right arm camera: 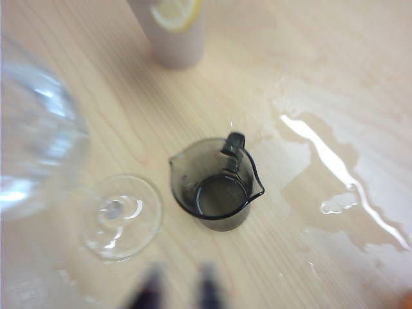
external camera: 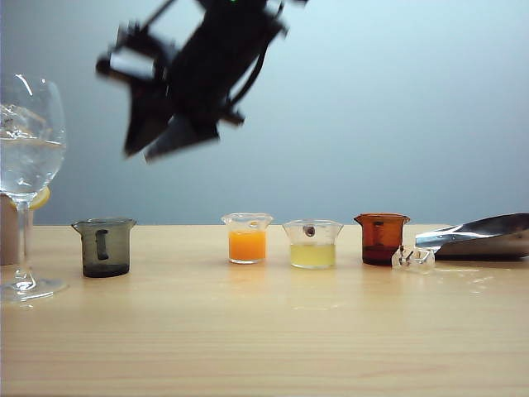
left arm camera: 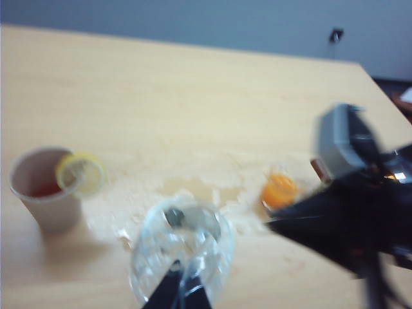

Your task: Pick up the first measuring cup from the left, pour the coconut rum inside into the goblet, and finally put the measuring cup back in its original place.

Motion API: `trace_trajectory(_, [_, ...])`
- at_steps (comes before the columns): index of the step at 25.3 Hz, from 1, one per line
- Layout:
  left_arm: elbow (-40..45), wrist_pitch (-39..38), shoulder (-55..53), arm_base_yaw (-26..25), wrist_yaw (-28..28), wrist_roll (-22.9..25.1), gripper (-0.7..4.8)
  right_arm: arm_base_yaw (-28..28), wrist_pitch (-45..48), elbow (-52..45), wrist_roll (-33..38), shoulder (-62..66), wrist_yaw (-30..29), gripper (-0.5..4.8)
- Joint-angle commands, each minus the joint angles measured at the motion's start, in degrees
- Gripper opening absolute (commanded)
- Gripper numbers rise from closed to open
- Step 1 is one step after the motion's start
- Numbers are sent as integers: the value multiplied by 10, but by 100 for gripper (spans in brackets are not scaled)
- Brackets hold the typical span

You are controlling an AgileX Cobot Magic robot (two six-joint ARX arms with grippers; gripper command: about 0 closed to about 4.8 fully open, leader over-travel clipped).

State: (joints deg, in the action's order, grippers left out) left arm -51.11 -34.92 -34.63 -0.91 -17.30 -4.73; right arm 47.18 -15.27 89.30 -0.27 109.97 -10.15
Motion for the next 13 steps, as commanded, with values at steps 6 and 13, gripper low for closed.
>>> trace_trajectory(6, [-2,40,22,0,26,-2,-5,-5,-29,2,-2,-151,46,-2])
trace_trajectory(13, [26,42,98,0,71,-1,-5,-10,-58,-12,-50,-284,139,-2])
